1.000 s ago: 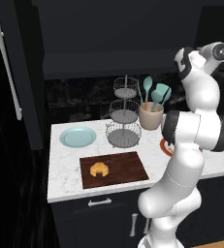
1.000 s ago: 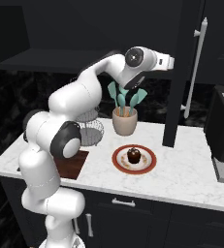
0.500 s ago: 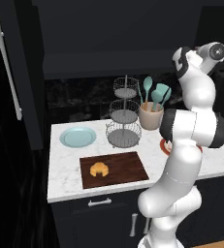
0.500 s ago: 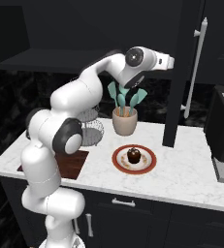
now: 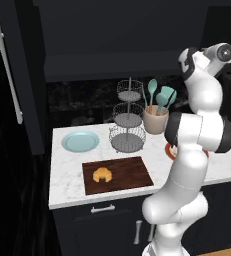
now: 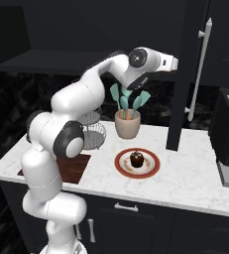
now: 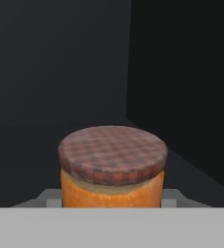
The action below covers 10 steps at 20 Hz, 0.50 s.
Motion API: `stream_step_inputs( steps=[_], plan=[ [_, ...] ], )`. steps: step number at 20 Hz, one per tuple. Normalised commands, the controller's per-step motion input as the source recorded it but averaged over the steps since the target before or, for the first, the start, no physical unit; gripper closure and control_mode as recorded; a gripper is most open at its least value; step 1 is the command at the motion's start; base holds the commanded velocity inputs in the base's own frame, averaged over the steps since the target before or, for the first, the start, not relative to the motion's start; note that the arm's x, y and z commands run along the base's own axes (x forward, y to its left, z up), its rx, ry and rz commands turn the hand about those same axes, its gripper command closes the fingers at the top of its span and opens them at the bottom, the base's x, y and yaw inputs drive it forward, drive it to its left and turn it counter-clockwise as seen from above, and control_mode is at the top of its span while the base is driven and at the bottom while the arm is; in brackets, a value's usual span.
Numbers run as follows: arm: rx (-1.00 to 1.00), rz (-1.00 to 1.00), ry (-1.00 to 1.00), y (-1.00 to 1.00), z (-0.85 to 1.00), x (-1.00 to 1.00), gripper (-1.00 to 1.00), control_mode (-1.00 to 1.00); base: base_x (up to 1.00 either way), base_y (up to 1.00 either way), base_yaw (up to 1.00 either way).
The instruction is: From the different types of pastries on the counter, select a croissant and place it on the cutting board. Then retrieve a jar of jam from the cabinet and place it alongside the croissant on the cutting board.
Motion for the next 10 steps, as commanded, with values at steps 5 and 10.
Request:
stream_step_inputs(
  steps=[5,10],
  plan=[
    [0.00,0.00,-0.02,0.00,0.41,-0.26,1.00,-1.00,0.00,0.00,0.00],
    [0.00,-0.03,-0.15,0.00,0.62,-0.61,1.00,-1.00,0.00,0.00,0.00]
  ],
)
